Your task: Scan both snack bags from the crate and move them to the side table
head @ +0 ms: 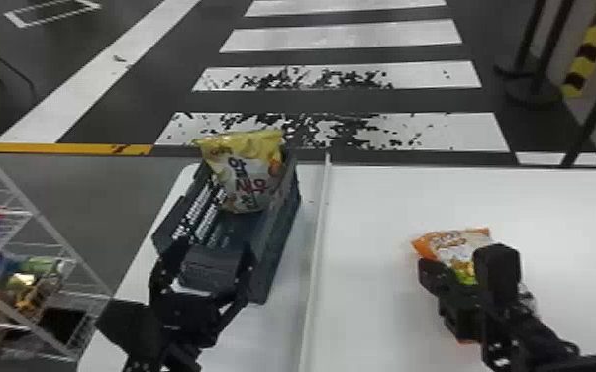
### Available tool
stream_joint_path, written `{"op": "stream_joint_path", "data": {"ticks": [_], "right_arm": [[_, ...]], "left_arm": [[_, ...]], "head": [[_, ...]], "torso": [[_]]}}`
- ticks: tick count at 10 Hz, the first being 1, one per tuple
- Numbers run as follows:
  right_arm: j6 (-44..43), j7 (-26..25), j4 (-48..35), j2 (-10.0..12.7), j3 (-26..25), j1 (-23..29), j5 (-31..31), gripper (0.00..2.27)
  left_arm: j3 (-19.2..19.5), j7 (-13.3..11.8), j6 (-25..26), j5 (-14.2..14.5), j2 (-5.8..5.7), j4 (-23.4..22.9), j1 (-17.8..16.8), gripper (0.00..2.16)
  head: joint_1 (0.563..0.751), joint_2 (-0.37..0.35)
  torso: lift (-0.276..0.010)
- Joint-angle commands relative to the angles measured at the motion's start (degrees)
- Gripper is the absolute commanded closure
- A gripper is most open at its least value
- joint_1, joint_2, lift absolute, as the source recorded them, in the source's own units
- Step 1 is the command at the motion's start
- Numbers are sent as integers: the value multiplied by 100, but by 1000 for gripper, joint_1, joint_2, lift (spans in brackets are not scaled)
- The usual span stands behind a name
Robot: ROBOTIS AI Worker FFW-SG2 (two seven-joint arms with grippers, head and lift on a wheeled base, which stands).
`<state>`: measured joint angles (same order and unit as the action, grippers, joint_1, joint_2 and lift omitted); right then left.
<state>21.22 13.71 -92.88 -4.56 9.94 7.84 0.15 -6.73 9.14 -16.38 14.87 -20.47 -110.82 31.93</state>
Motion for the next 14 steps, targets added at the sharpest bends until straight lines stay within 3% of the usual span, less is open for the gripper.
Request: {"op": "stream_joint_path", "data": {"ticks": [1, 10, 14], "right_arm": [[-17, -9, 138, 8, 8, -125, -15, 2196], [19, -106, 543, -36, -572, -450, 46, 2196], [19, -70, 596, -195, -660, -441, 37, 2196]], "left_arm": [[-39, 0, 17, 25, -36, 7, -29, 60], [-48, 0, 17, 51, -54, 16, -73, 60], [-48, 0, 17, 43, -54, 34, -73, 60]], "head": [[695, 165], [695, 90], [695, 60]], "torso": [[-99], [-99], [-99]]}}
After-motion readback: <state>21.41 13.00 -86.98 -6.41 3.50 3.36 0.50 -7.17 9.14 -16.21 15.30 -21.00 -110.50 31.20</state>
